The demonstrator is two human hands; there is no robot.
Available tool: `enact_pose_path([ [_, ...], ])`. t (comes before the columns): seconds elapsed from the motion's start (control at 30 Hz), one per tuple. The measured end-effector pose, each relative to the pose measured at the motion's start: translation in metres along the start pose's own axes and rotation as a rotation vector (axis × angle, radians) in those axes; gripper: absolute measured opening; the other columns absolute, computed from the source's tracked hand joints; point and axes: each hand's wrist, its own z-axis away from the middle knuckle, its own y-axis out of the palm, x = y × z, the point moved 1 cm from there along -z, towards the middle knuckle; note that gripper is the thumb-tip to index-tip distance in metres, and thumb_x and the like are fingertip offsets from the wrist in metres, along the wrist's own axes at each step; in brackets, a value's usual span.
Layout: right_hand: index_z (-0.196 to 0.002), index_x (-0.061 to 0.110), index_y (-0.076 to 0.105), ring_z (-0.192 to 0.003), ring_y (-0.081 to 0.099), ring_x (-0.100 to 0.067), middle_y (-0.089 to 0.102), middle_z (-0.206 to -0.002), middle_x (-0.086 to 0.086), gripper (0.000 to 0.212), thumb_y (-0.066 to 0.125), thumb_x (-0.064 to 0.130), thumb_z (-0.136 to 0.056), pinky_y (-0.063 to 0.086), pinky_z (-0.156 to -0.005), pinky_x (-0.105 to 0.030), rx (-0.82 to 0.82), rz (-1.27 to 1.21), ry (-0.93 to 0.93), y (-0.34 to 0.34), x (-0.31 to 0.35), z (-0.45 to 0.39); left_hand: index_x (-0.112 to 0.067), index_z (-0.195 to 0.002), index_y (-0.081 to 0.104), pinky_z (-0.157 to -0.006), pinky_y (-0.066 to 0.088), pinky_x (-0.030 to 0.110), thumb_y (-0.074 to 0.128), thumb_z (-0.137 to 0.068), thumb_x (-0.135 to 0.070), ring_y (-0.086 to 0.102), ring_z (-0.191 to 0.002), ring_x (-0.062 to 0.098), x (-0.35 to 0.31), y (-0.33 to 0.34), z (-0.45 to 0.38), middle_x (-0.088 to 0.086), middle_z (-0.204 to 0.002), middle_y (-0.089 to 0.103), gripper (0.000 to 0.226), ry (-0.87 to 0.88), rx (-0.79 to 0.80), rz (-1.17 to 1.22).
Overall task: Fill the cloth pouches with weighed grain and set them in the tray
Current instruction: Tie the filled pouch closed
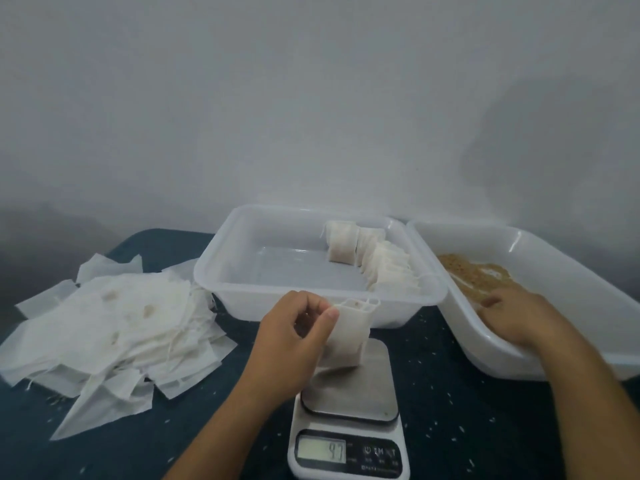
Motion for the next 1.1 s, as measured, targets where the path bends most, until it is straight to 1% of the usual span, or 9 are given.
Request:
enact_pose_path([
  [0.13,-0.129,0.027,0.067,-0.095,0.06,-0.021,0.067,-0.115,0.0,0.038,0.055,0.048,-0.101,0.046,-0.083,-0.038,-0.083,-0.042,-0.039,-0.014,0.013,0.019,-0.03,-0.084,0.066,-0.07,0.05,0.019,0.067,-0.094,-0.033,0.061,-0.078,0.01,0.002,0.002,0.0,-0.012,-0.086,0.065,0.011,0.011,-0.006,-0.003],
  [0.27,-0.103,0.046,0.063,-0.086,0.059,0.003,0.064,-0.109,0.022,0.015,0.063,0.055,-0.091,0.042,-0.069,-0.022,-0.286,-0.248,-0.478,-0.051,0.051,0.065,-0.036,-0.085,0.065,-0.067,0.049,0.018,0.068,-0.096,-0.037,0.061,-0.075,0.01,0.003,0.004,0.0,-0.01,-0.084,0.066,0.011,0.032,-0.034,-0.014],
  [0.37,-0.103,0.053,0.064,-0.108,0.052,0.015,0.06,-0.113,0.032,0.023,0.067,0.063,-0.082,0.048,-0.085,-0.019,-0.111,-0.306,-0.799,-0.066,0.085,0.101,-0.038,-0.085,0.065,-0.064,0.046,0.015,0.07,-0.094,-0.036,0.061,-0.071,0.01,0.005,0.006,0.001,-0.009,-0.082,0.067,0.011,0.052,-0.06,-0.015],
  [0.43,-0.11,0.051,0.065,-0.119,0.046,0.013,0.056,-0.125,0.034,0.027,0.07,0.061,-0.085,0.038,-0.097,-0.009,-0.061,-0.205,-0.92,-0.064,0.099,0.11,-0.037,-0.084,0.065,-0.063,0.046,0.016,0.069,-0.09,-0.038,0.061,-0.069,0.011,0.005,0.006,0.001,-0.007,-0.08,0.067,0.007,0.057,-0.07,-0.012],
  [0.5,-0.118,0.048,0.063,-0.122,0.044,0.01,0.053,-0.131,0.03,0.033,0.07,0.059,-0.087,0.034,-0.1,-0.009,-0.034,-0.103,-0.947,-0.053,0.108,0.111,-0.036,-0.083,0.066,-0.063,0.047,0.017,0.071,-0.091,-0.033,0.062,-0.069,0.013,0.006,0.006,0.0,-0.005,-0.079,0.067,0.01,0.065,-0.077,-0.019],
  [0.63,-0.111,0.039,0.069,-0.117,0.053,-0.005,0.06,-0.125,0.018,0.022,0.069,0.048,-0.092,0.047,-0.103,-0.036,-0.021,-0.053,-0.96,-0.028,0.126,0.1,-0.034,-0.082,0.065,-0.061,0.046,0.017,0.067,-0.088,-0.042,0.06,-0.067,0.014,0.008,0.007,0.0,-0.004,-0.076,0.066,0.01,0.084,-0.084,-0.027],
  [0.9,-0.089,0.026,0.071,-0.088,0.062,-0.002,0.068,-0.091,0.014,0.01,0.07,0.036,-0.094,0.054,-0.084,-0.029,0.061,-0.257,-1.062,-0.018,0.132,0.079,-0.035,-0.092,0.069,-0.073,0.051,0.017,0.068,-0.082,-0.052,0.068,-0.083,0.01,0.008,0.014,0.0,0.0,-0.093,0.072,0.019,0.06,-0.019,0.137],
  [1.0,-0.083,0.037,0.069,-0.086,0.063,0.004,0.069,-0.085,0.018,0.01,0.073,0.036,-0.092,0.051,-0.077,-0.018,0.017,-0.399,-1.037,-0.032,0.116,0.073,-0.029,-0.127,0.061,-0.091,0.056,0.031,0.083,-0.075,-0.051,0.068,-0.116,0.02,0.012,0.02,0.0,0.006,-0.126,0.07,0.061,-0.113,0.168,0.447],
  [1.1,-0.083,0.029,0.076,-0.08,0.067,0.0,0.073,-0.084,0.016,0.009,0.078,0.035,-0.09,0.052,-0.072,-0.016,-0.052,-0.602,-0.969,-0.045,0.098,0.065,-0.02,-0.135,0.059,-0.094,0.058,0.037,0.095,-0.062,-0.053,0.068,-0.12,0.032,0.004,0.04,-0.004,0.014,-0.127,0.071,0.088,-0.283,0.279,0.6],
])
